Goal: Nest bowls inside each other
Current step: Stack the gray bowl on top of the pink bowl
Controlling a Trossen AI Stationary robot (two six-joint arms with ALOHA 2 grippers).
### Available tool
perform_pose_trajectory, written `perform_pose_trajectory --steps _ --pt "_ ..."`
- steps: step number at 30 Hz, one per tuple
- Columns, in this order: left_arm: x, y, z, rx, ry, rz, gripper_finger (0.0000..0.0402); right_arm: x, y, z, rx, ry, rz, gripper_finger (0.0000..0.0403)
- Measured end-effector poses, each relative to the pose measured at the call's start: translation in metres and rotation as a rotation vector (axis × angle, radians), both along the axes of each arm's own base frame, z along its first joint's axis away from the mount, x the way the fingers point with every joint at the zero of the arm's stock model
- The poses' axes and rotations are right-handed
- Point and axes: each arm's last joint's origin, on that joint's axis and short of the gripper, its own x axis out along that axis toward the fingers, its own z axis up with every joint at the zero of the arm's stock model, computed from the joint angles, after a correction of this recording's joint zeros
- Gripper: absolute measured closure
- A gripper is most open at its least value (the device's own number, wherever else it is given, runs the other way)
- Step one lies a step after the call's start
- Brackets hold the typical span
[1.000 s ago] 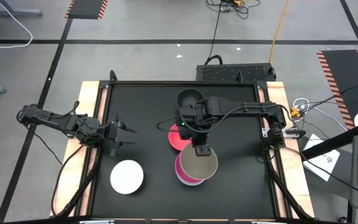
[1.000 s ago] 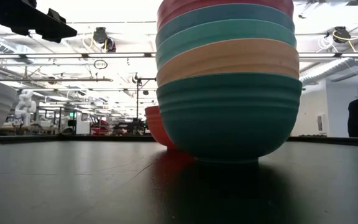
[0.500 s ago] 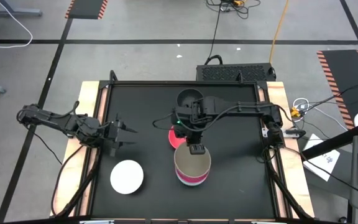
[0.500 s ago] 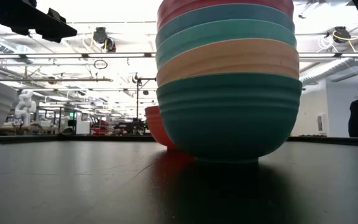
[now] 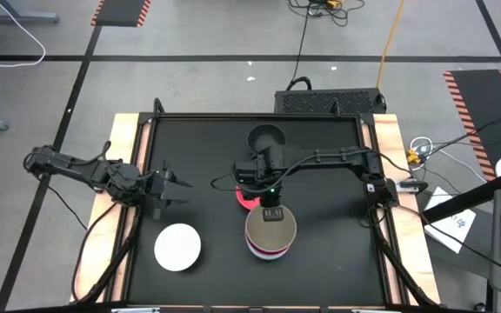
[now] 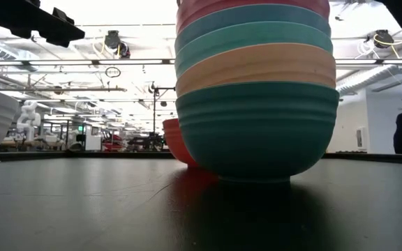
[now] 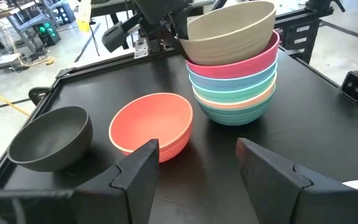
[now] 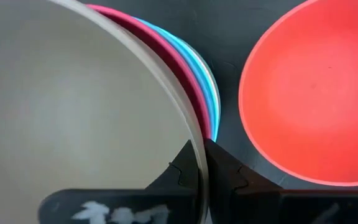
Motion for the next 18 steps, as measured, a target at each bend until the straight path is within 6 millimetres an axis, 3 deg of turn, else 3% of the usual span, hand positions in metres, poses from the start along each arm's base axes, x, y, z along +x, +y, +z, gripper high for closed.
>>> perform_pose_trajectory --steps 11,18 --pt "-0.001 -0.003 0.0 -0.001 0.001 -0.03 0.0183 0.006 0.003 -0.002 -0.124 -0.045 -0.041 0.0403" --pt "-0.002 -0.006 0.0 0.005 0.001 -0.043 0.0183 0.006 0.013 -0.004 -0.11 -0.037 -0.03 0.0403"
